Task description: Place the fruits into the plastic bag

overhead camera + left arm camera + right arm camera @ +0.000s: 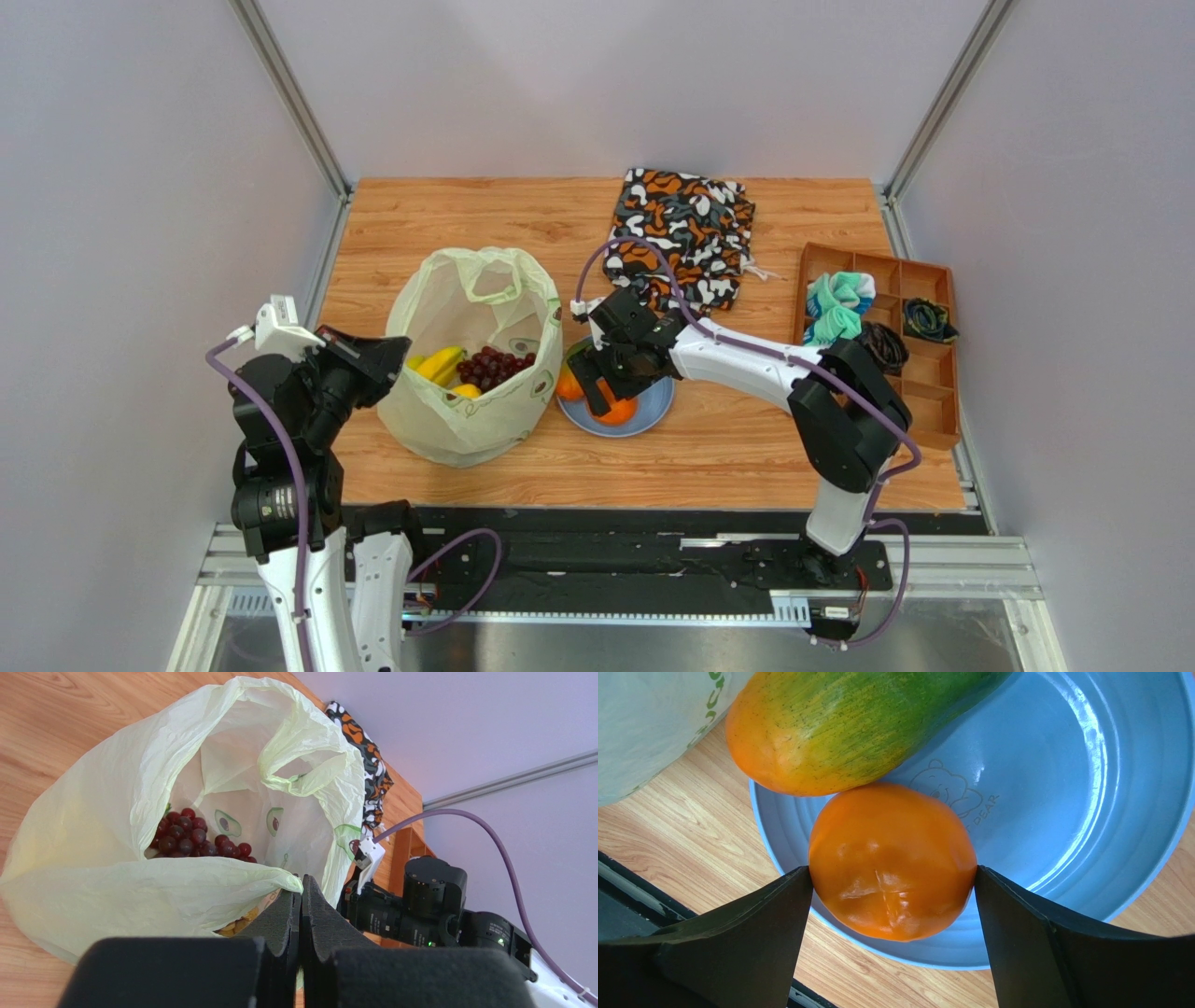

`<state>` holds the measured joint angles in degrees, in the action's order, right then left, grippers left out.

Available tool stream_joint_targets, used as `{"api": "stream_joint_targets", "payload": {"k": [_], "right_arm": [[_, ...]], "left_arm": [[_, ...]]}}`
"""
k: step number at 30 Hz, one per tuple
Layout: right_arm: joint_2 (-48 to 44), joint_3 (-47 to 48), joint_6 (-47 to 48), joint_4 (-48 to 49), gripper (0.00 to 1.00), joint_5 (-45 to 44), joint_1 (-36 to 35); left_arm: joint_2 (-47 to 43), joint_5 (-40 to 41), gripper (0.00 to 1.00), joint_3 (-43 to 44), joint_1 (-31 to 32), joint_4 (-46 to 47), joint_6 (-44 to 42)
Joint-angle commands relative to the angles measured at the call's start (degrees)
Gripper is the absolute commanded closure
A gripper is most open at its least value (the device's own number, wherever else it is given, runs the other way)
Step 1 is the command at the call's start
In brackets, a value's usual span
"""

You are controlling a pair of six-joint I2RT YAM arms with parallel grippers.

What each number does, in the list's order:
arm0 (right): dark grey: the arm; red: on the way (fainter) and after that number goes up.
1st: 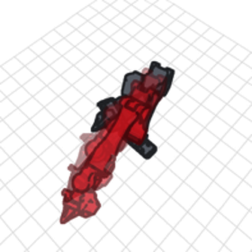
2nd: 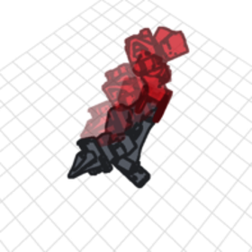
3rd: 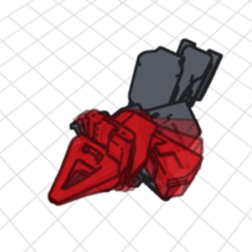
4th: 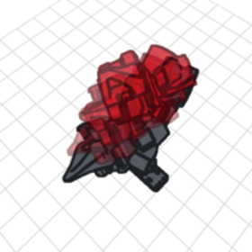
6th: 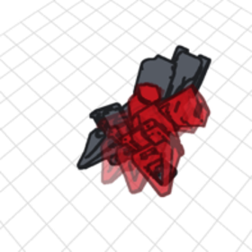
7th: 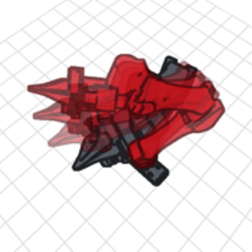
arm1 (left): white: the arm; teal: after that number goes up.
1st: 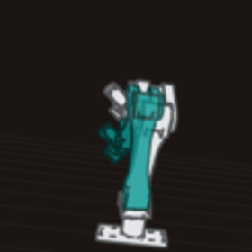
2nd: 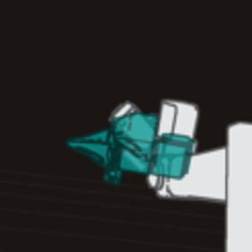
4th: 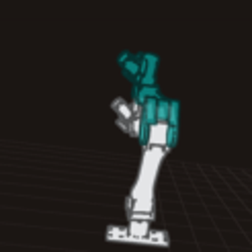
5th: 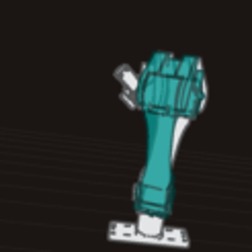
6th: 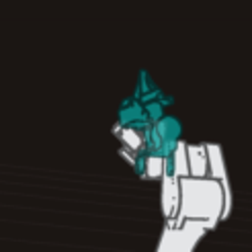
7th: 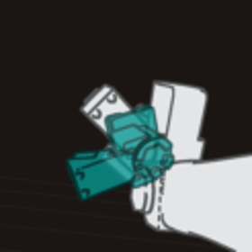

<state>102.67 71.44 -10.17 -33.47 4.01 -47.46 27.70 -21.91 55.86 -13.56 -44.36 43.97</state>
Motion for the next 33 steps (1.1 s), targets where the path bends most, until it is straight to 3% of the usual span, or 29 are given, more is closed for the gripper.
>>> {"api": "stream_joint_targets", "payload": {"k": [1,8,13,16,26,33], "right_arm": [[1.30,1.69,1.74,1.48,0.12,-2.87,-0.26],[1.92,1.16,2.35,1.92,0.19,-3.48,-0.26],[0.43,0.37,2.44,1.57,0.41,-3.92,-0.35],[-1.41,-0.68,2.44,2.09,0.48,-3.84,-0.35],[-8.27,-0.69,3.58,1.66,0.59,-9.36,-0.26],[-15.91,3.17,1.92,2.01,0.62,-4.89,1.23]], "left_arm": [[-0.02,-0.15,1.00,0.48,0.11,1.38,-0.73],[-0.11,-0.15,1.00,0.40,0.11,1.47,-0.81],[-0.81,-0.06,1.00,0.22,0.11,0.41,-0.90],[-0.98,-0.15,1.00,0.04,0.11,0.59,-0.64],[-1.51,-0.24,1.00,-0.13,0.11,0.50,-0.90],[-1.69,-0.24,1.00,-0.57,0.11,0.41,-0.81]]}}
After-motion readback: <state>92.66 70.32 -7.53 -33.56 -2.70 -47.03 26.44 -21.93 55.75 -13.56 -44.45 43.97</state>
